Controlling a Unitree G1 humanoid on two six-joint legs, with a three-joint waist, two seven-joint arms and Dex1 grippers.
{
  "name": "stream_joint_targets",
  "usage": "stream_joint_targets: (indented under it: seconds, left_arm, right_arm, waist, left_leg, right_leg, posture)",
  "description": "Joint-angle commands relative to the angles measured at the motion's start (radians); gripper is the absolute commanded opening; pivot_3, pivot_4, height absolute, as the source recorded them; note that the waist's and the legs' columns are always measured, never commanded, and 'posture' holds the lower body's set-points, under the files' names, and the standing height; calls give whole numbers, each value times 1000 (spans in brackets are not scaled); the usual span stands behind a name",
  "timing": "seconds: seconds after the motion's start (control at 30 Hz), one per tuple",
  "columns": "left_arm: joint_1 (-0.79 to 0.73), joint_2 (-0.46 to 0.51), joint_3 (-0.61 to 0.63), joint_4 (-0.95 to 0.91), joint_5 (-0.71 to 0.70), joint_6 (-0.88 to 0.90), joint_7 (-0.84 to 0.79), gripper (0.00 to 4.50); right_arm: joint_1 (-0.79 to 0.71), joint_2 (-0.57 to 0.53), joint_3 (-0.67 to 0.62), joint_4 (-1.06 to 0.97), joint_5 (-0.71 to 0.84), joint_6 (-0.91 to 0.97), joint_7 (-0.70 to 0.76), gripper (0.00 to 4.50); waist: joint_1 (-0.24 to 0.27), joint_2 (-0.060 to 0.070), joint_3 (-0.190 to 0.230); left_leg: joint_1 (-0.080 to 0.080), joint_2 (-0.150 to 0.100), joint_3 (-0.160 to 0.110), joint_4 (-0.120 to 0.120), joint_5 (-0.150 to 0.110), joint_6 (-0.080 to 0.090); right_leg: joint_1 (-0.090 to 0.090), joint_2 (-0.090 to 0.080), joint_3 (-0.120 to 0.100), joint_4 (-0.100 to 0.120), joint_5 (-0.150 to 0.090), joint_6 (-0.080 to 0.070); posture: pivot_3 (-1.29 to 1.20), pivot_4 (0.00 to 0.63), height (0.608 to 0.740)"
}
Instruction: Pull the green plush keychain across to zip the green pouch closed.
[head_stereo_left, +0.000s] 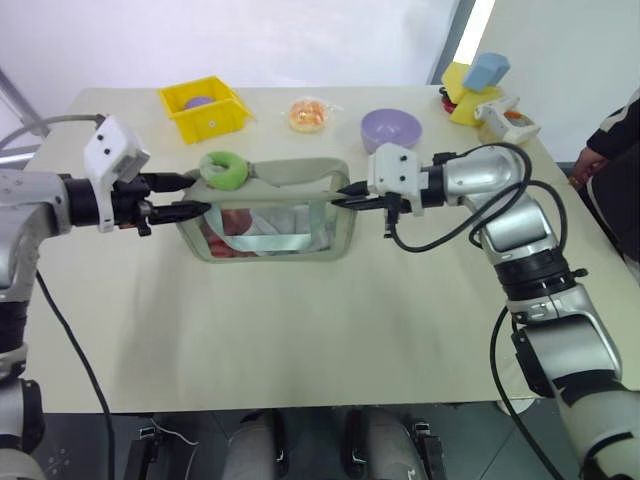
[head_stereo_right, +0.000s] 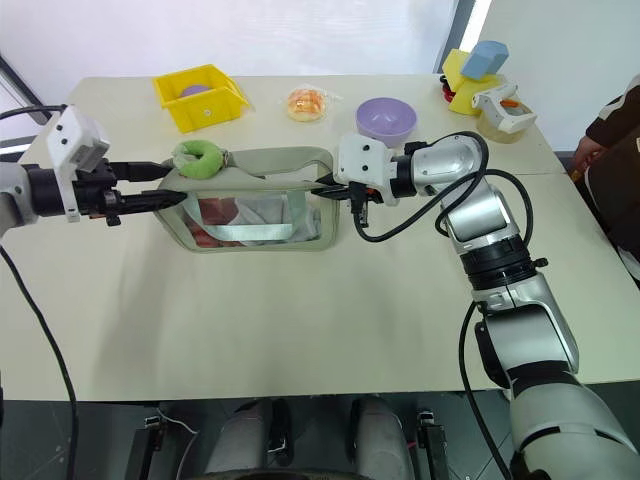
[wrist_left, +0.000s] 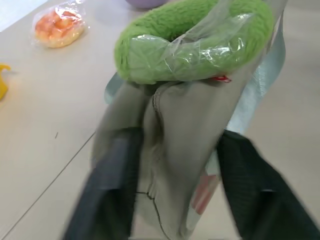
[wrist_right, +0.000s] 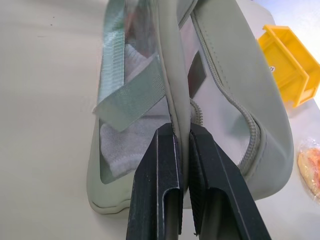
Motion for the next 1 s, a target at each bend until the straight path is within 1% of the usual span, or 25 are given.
stream_joint_targets:
  seconds: [0.03,0.07,0.13,0.27,0.37,0.47,0.57,0.67,0.73,0.8,0.87,0.93,1.0]
  left_arm:
    - [-19,11,-15,19,21,-32,-5,591]
    - [-28,8,-19,27,24,-34,-5,163]
    - [-32,11,-25,33,21,-45,-18,163]
    - [-30,14,-28,40,22,-60,-29,89]
    - [-27,13,-29,41,22,-67,-32,89]
    - [-21,10,-28,35,16,-69,-36,89]
    - [-19,8,-26,31,14,-69,-33,89]
    - [-19,7,-25,29,19,-73,-28,89]
    - [-22,6,-26,29,20,-74,-25,89]
    - [-25,5,-26,28,20,-75,-21,89]
    - [-24,4,-28,24,20,-75,-18,89]
    - [-21,1,-29,12,18,-69,-13,89]
    - [-24,0,-31,8,16,-66,-12,89]
  right_arm:
    - [-13,-4,-15,-40,12,15,-5,0]
    - [-13,-5,-17,-44,14,20,-5,0]
    - [-15,-11,-20,-53,19,42,-1,0]
    - [-48,-35,-34,-64,40,113,25,1532]
    - [-103,-55,-44,-50,52,148,47,3101]
    - [-191,-54,-65,-28,99,229,75,3101]
    - [-289,-7,-113,23,176,343,57,3101]
    - [-346,34,-117,91,167,325,24,3101]
    - [-335,43,-104,86,162,315,29,3101]
    - [-299,32,-83,34,173,341,60,3101]
    - [-252,2,-55,-30,176,374,101,3101]
    - [-180,-53,-10,-95,147,354,150,3101]
    - [-133,-82,15,-119,124,324,161,3101]
  waist:
    - [0,0,0]
    - [0,0,0]
    - [1,0,0]
    - [6,0,0]
    - [9,0,0]
    - [11,1,0]
    - [10,0,0]
    - [12,0,0]
    - [12,0,0]
    - [15,0,0]
    - [17,0,0]
    - [18,0,0]
    - [18,0,0]
  left_leg:
    - [0,0,0,0,0,0]
    - [0,0,0,0,0,0]
    - [0,0,0,0,0,0]
    - [0,0,0,0,0,0]
    - [0,0,0,0,0,0]
    - [0,0,1,0,0,0]
    - [0,0,1,0,0,0]
    - [0,0,1,0,0,0]
    - [0,0,1,0,0,0]
    - [-1,0,1,0,0,0]
    - [-1,0,1,0,0,0]
    - [-1,0,1,0,0,0]
    - [-1,0,1,0,0,0]
  right_leg:
    - [0,0,0,0,0,0]
    - [0,0,0,0,0,0]
    - [0,0,0,0,0,0]
    - [0,0,0,0,0,0]
    - [0,0,0,0,0,0]
    - [-1,0,0,0,0,0]
    - [-1,0,0,0,0,0]
    - [-1,0,0,0,0,0]
    - [-1,0,0,0,0,0]
    - [-1,0,0,0,0,0]
    - [-1,0,0,0,0,0]
    - [-1,0,0,0,0,0]
    - [-1,0,0,0,0,0]
  posture:
    - [0,150,739]
    - [0,150,739]
    - [0,150,739]
    - [0,150,739]
    - [0,150,739]
    - [0,150,739]
    - [0,150,739]
    - [0,150,739]
    - [0,150,739]
    - [0,150,739]
    - [0,150,739]
    - [0,150,739]
    - [0,150,739]
